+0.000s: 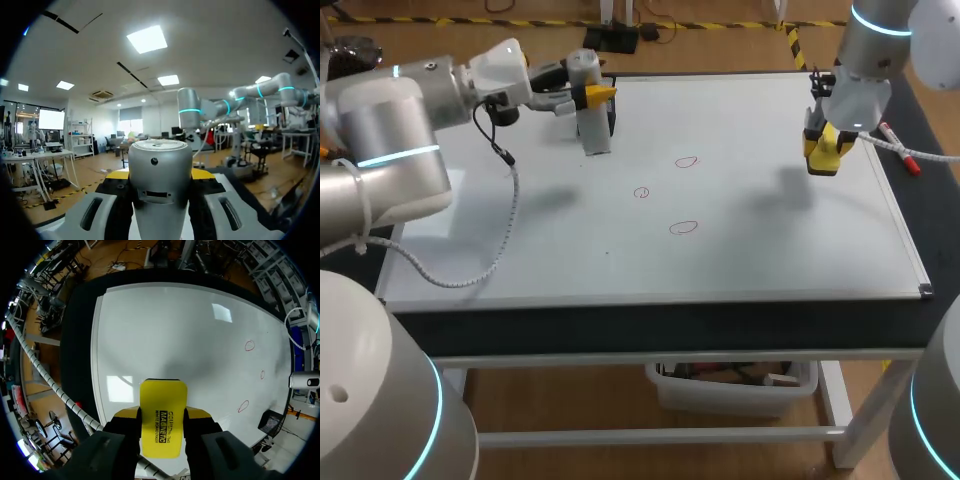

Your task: Pick up the inspection probe, press it on each red-marked spot on the whiteboard one by one, put down the probe, pick up the eraser, and wipe off all the red marks.

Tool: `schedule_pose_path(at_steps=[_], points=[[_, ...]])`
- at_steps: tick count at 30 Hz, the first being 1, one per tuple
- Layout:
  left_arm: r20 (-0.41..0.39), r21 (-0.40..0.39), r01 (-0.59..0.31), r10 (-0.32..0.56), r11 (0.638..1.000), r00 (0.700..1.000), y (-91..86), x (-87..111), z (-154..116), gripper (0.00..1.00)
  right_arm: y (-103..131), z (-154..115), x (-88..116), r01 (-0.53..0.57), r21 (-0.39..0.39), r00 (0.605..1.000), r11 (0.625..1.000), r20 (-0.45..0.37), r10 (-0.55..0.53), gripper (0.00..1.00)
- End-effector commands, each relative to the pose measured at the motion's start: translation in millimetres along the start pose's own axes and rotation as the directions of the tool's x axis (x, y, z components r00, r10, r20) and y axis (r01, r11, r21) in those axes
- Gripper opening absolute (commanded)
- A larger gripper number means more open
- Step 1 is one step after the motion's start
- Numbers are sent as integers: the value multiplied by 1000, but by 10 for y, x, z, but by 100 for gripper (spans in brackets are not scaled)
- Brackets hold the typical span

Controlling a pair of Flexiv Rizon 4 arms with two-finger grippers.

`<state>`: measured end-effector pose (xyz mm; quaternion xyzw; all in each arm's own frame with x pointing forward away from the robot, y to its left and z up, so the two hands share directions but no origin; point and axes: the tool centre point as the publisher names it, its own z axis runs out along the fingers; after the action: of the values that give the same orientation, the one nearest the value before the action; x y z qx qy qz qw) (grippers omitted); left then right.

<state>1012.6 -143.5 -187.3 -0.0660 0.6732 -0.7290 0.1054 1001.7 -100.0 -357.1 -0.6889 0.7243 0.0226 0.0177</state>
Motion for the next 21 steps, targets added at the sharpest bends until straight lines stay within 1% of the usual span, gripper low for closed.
schedule_pose_path(at_steps=[1,7,14,21], points=[[-63,3,22,-21,1000,998,122,-54,169,0,-3,-9,9,2,1,1000,1000,-2,-2,0],[-105,15,46,-44,999,993,258,-28,320,0,-3,-9,9,2,1,1000,1000,-2,-2,0],[-125,15,61,-58,998,990,395,41,447,0,-3,-9,9,2,1,1000,1000,-2,-2,0],[-165,-2,85,-84,996,983,471,134,529,0,-3,-9,9,2,1,1000,1000,-2,-2,0]])
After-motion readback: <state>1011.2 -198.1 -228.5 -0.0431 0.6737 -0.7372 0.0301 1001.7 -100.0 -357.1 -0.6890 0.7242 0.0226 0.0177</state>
